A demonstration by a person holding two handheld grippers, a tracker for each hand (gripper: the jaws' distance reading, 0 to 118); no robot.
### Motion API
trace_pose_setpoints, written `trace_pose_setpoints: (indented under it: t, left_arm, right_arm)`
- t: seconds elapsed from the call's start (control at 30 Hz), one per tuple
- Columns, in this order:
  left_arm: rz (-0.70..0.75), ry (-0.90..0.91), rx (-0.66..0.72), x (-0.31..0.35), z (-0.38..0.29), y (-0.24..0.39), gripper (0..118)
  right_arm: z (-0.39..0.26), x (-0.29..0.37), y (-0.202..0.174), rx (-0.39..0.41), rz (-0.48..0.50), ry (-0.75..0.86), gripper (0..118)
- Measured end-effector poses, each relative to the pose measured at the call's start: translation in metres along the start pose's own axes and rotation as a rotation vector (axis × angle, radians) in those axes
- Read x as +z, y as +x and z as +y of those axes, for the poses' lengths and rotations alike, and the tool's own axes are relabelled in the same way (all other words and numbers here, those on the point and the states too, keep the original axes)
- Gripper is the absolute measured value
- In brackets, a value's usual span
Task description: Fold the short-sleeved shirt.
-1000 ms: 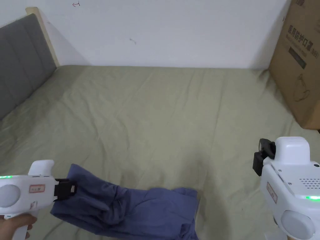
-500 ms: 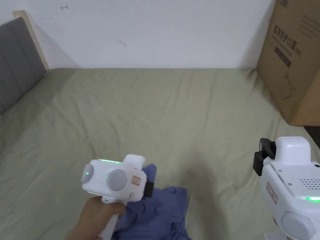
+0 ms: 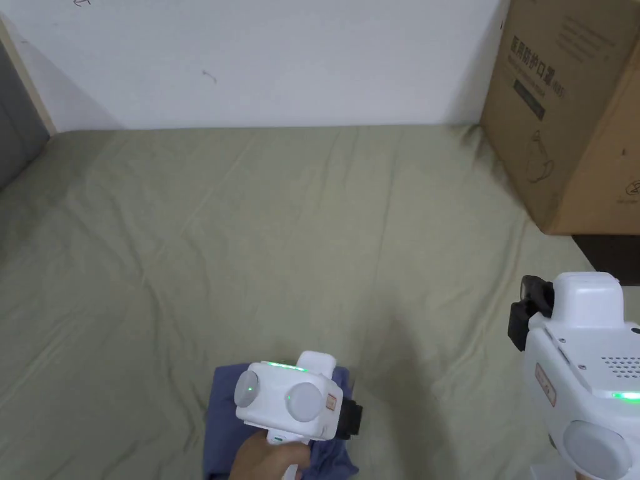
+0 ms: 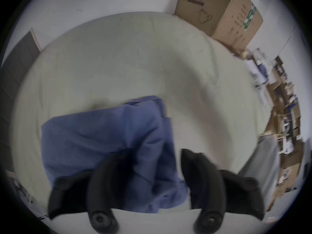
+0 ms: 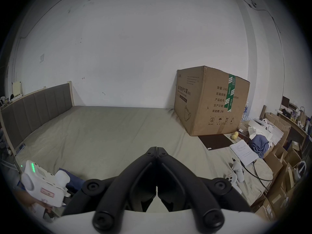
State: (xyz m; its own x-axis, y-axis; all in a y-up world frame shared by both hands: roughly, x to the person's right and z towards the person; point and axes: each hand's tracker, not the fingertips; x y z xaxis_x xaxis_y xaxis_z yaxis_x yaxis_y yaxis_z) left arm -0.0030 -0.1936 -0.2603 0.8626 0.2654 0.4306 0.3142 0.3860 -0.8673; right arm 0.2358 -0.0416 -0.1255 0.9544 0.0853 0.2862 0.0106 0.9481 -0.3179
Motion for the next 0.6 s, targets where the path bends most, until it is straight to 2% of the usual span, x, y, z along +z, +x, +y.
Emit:
trace_pose_setpoints:
  t: [0.03, 0.07, 0.23, 0.37, 0.43, 0.47, 0.53, 0.57, 0.6]
  left_arm:
    - [-0.027, 0.015, 0.02, 0.007, 0.001, -0.001, 85]
    - [-0.039, 0.059, 0.036, 0.016, 0.003, -0.003, 90]
    - [-0.046, 0.309, 0.034, 0.076, 0.008, -0.015, 90]
    - [0.066, 0.474, 0.002, 0.102, 0.008, -0.034, 90]
    - [0.124, 0.497, -0.008, 0.104, 0.005, -0.044, 86]
    - [0.117, 0.489, -0.009, 0.1, 0.004, -0.05, 67]
    - [0.095, 0.491, -0.002, 0.093, 0.0, -0.061, 12]
    - [0.107, 0.452, 0.017, 0.086, -0.001, -0.064, 1]
    - [0.126, 0.42, 0.031, 0.076, -0.002, -0.066, 1]
  right_arm:
    - [0.0, 0.0, 0.0, -0.002, -0.001, -0.001, 0]
    - [0.0, 0.0, 0.0, -0.005, -0.001, 0.0, 0]
    - [0.004, 0.001, -0.005, -0.005, 0.008, 0.008, 0]
    - [0.008, 0.002, -0.01, 0.001, 0.021, 0.018, 0]
    - [0.008, 0.002, -0.013, -0.001, 0.028, 0.02, 0]
    - [0.009, 0.002, -0.014, -0.002, 0.029, 0.02, 0]
    - [0.008, 0.001, -0.015, -0.001, 0.032, 0.02, 0]
    - [0.008, 0.001, -0.015, -0.001, 0.033, 0.019, 0]
    - [0.008, 0.001, -0.016, 0.0, 0.035, 0.016, 0]
